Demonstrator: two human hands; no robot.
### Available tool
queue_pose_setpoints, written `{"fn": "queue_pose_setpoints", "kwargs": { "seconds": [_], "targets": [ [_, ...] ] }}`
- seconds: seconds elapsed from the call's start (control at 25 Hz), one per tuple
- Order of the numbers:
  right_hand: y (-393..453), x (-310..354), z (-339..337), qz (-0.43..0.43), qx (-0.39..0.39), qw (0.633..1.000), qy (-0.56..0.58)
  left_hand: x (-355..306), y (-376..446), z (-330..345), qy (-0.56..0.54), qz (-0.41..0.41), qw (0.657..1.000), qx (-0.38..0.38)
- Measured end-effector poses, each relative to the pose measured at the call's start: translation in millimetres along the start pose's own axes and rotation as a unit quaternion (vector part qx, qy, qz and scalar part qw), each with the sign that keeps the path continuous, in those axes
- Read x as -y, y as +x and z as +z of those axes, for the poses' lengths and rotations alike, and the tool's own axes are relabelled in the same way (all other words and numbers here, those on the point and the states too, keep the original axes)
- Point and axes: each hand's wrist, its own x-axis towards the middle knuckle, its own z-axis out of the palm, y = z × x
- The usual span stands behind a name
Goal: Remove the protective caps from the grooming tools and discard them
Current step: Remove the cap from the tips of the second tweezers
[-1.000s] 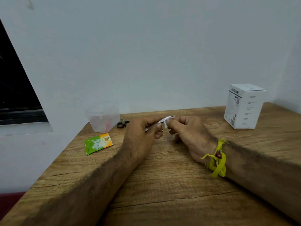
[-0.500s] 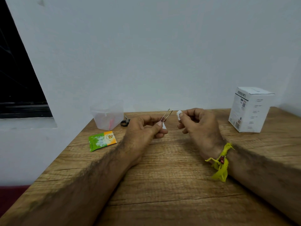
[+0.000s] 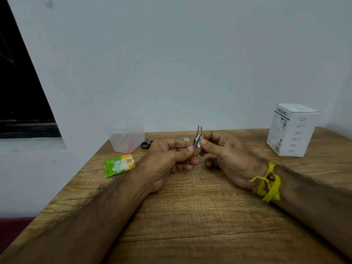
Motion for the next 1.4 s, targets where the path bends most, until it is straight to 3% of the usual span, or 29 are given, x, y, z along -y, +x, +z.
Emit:
{"fn": "queue_pose_setpoints", "kwargs": {
  "seconds": [0.32,0.8,1.4],
  "targets": [
    [1.8,2.7,-2.5,0.002,-0.031,0.999,0.031,-1.5,-1.7,-0.6,0.006,-0.018,1.0,0.006],
    [3.9,4.2,-6.1,0.013,-0.012,0.998,0.064,-3.1,-0.2,-0.8,0.007,-0.028,0.999,0.022],
    [2.8,-7.0,-4.9,-0.036,0.0,0.997,-0.067,-1.0,-0.3,-3.7,-0.024,-0.022,0.999,0.013]
  ]
}}
